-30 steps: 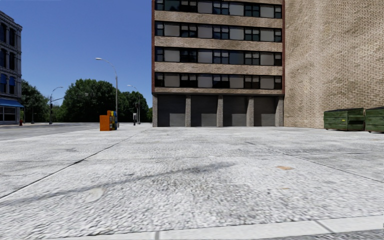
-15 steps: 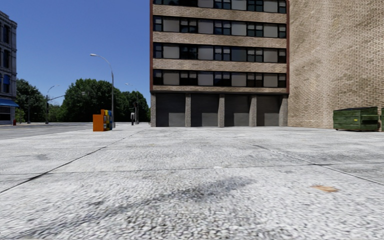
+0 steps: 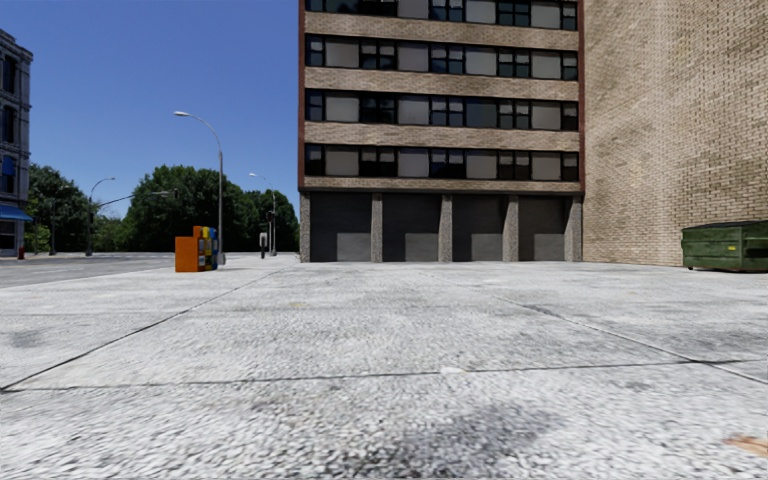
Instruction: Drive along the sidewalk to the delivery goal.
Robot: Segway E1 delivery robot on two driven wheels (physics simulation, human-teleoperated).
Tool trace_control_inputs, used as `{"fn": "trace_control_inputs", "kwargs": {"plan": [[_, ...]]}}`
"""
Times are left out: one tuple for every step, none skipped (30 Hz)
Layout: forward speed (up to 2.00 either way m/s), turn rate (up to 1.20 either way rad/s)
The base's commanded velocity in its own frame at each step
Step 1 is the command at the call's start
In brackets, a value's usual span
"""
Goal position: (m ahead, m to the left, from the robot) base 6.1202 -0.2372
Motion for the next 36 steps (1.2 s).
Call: {"fn": "trace_control_inputs", "kwargs": {"plan": [[1.32, 0.00], [1.32, 0.00], [1.32, 0.00], [1.32, 0.00], [1.32, 0.00], [1.32, 0.00], [1.32, 0.00], [1.32, 0.00], [1.32, 0.00], [1.32, 0.00], [1.32, 0.00], [1.32, 0.00], [1.32, 0.00], [1.32, 0.00], [1.32, 0.00], [1.32, 0.00], [1.32, 0.00], [1.32, 0.00], [1.32, 0.00], [1.32, 0.00], [1.32, 0.00], [1.33, 0.00], [1.33, 0.00], [1.33, 0.00], [1.33, 0.00], [1.33, 0.00], [1.33, 0.00], [2.00, 0.00], [2.00, 0.00], [2.00, 0.00], [2.00, 0.00], [2.00, 0.00], [2.00, 0.00], [2.00, 0.00], [2.00, 0.00], [2.00, 0.00]]}}
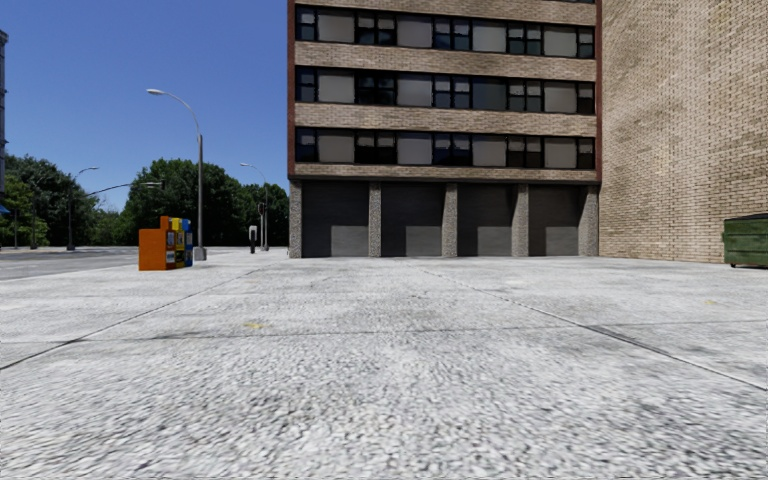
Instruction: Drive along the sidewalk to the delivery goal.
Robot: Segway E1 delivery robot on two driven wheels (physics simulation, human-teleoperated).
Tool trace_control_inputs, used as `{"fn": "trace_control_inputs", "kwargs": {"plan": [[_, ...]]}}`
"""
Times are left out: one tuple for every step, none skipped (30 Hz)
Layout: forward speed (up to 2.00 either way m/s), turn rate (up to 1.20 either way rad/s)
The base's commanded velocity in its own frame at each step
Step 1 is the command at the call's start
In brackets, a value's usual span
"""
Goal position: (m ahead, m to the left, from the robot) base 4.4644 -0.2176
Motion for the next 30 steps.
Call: {"fn": "trace_control_inputs", "kwargs": {"plan": [[2.00, 0.00], [2.00, 0.00], [2.00, 0.00], [2.00, 0.00], [2.00, 0.00], [2.00, 0.00], [2.00, 0.00], [2.00, 0.00], [2.00, 0.00], [2.00, 0.00], [2.00, 0.00], [2.00, 0.00], [2.00, 0.00], [2.00, 0.00], [2.00, 0.00], [2.00, 0.00], [2.00, 0.00], [2.00, 0.00], [2.00, 0.00], [2.00, 0.00], [2.00, 0.00], [2.00, 0.00], [2.00, 0.00], [2.00, 0.00], [2.00, 0.00], [2.00, 0.00], [2.00, 0.00], [2.00, 0.00], [2.00, 0.00], [2.00, 0.00]]}}
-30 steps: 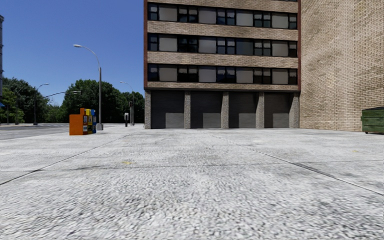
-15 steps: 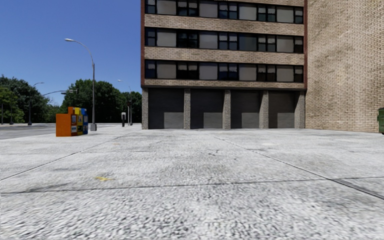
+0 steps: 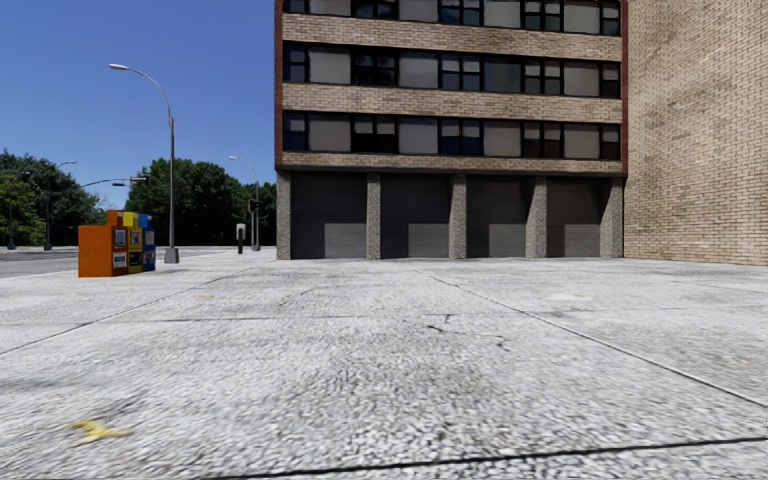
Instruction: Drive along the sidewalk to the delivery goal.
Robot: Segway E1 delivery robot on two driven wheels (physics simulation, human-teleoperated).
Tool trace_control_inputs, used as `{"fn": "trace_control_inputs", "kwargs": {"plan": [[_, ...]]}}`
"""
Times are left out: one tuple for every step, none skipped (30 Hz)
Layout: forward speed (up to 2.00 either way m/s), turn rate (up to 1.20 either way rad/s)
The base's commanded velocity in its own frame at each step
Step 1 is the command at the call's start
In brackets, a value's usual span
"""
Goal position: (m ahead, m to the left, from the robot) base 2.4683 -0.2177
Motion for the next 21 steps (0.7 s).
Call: {"fn": "trace_control_inputs", "kwargs": {"plan": [[2.00, 0.00], [2.00, 0.00], [2.00, 0.00], [2.00, 0.00], [2.00, 0.00], [2.00, 0.00], [2.00, 0.00], [2.00, 0.00], [2.00, 0.00], [2.00, 0.00], [2.00, 0.00], [2.00, 0.00], [2.00, 0.00], [2.00, 0.00], [2.00, 0.00], [2.00, 0.00], [2.00, 0.00], [2.00, 0.00], [2.00, 0.00], [2.00, 0.00], [2.00, 0.00]]}}
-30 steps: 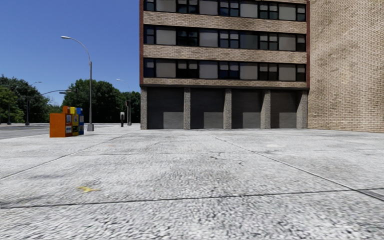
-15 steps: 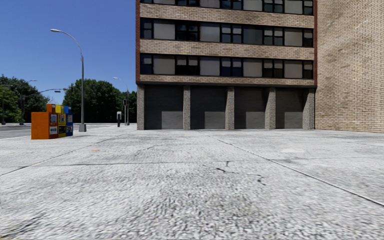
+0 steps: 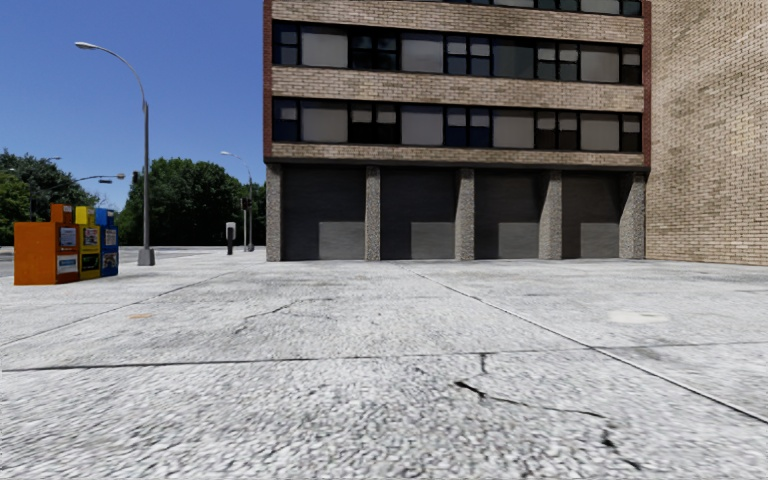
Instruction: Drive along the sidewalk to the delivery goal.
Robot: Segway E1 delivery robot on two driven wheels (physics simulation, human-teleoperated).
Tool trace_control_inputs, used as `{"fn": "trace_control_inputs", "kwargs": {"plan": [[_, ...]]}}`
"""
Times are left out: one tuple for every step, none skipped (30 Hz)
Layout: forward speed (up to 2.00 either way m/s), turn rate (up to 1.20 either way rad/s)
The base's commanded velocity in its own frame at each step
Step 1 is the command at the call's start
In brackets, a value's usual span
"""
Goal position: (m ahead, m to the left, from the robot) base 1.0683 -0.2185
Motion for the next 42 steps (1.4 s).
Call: {"fn": "trace_control_inputs", "kwargs": {"plan": [[1.65, 0.00], [1.41, 0.00], [1.41, 0.00], [1.21, 0.00], [1.10, 0.00], [1.07, 0.00], [1.06, 0.00], [1.06, 0.00], [1.06, 0.00], [1.04, 0.00], [1.00, 0.00], [0.99, 0.00], [0.99, 0.00], [0.98, 0.00], [0.98, 0.00], [0.98, 0.00], [0.98, 0.00], [0.98, 0.00], [0.89, 0.00], [0.68, 0.00], [0.00, 0.00], [0.00, 0.00], [0.00, 0.00], [0.00, 0.00], [0.00, 0.00], [0.00, 0.00], [0.00, 0.00], [0.00, 0.00], [0.00, 0.00], [0.00, 0.00], [0.00, 0.00], [0.00, 0.00], [0.00, 0.00], [0.00, 0.00], [0.00, 0.00], [0.00, 0.00], [0.00, 0.00], [0.00, 0.00], [0.00, 0.00], [0.00, 0.00], [0.00, 0.00], [0.00, 0.00]]}}
